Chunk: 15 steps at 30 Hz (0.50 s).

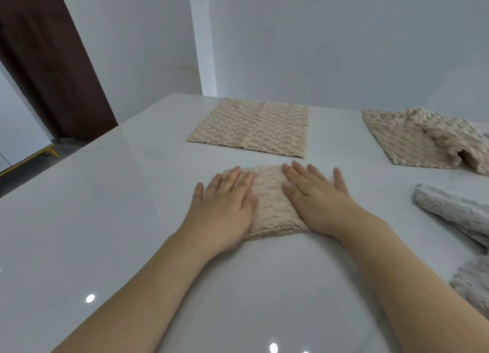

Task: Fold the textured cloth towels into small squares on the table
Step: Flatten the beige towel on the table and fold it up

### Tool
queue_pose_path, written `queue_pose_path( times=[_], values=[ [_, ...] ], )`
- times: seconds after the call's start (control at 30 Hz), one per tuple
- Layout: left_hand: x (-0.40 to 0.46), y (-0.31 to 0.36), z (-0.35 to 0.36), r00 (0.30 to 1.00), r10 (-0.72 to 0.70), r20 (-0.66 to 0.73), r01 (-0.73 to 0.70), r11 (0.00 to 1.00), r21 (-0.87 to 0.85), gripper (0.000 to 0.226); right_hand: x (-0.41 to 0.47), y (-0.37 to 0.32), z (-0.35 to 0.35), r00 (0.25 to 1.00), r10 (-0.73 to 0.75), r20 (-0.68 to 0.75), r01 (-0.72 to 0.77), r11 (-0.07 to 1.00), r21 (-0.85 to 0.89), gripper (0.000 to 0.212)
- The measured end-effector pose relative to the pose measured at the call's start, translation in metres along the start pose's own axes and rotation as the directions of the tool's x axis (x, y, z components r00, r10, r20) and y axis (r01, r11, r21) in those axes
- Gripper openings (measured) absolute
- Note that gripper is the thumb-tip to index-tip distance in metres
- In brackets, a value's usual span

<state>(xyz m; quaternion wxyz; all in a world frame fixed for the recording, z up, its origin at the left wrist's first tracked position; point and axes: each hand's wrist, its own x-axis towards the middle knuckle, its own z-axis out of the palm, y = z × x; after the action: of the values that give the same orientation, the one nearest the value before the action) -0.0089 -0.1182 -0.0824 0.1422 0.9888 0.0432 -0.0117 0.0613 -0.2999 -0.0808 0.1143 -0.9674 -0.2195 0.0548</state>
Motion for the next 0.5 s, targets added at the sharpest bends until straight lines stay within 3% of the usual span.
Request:
queue_pose_path(
  times=[0.07, 0.17, 0.23, 0.33, 0.4, 0.5],
  values=[
    [0.001, -0.010, -0.002, 0.996, -0.067, -0.065, 0.066, 0.998, -0.018, 0.055, 0.002, 0.005, 0.001, 0.995, 0.103, -0.020, -0.102, 0.995, 0.012, 0.056],
    [-0.001, -0.019, -0.011, 0.958, -0.209, -0.195, 0.197, 0.977, -0.076, 0.050, 0.002, 0.006, 0.000, 0.974, 0.151, -0.169, -0.136, 0.986, 0.098, 0.055],
    [-0.006, -0.013, -0.021, 0.944, -0.288, -0.160, 0.281, 0.957, -0.069, 0.049, 0.003, 0.001, -0.004, 0.949, 0.207, -0.238, -0.170, 0.971, 0.165, 0.049],
    [-0.015, 0.006, -0.027, 0.974, -0.225, -0.003, 0.225, 0.974, 0.031, 0.046, 0.003, -0.008, -0.012, 0.939, 0.287, -0.187, -0.233, 0.935, 0.267, 0.031],
    [-0.020, 0.013, -0.028, 0.986, -0.164, 0.017, 0.165, 0.979, -0.117, 0.030, 0.006, -0.013, -0.015, 0.944, 0.315, -0.102, -0.239, 0.863, 0.445, 0.018],
    [-0.023, 0.000, -0.037, 0.987, -0.159, -0.030, 0.127, 0.877, -0.464, 0.019, 0.009, -0.026, -0.018, 0.943, 0.330, -0.051, -0.200, 0.679, 0.707, 0.019]
  ],
)
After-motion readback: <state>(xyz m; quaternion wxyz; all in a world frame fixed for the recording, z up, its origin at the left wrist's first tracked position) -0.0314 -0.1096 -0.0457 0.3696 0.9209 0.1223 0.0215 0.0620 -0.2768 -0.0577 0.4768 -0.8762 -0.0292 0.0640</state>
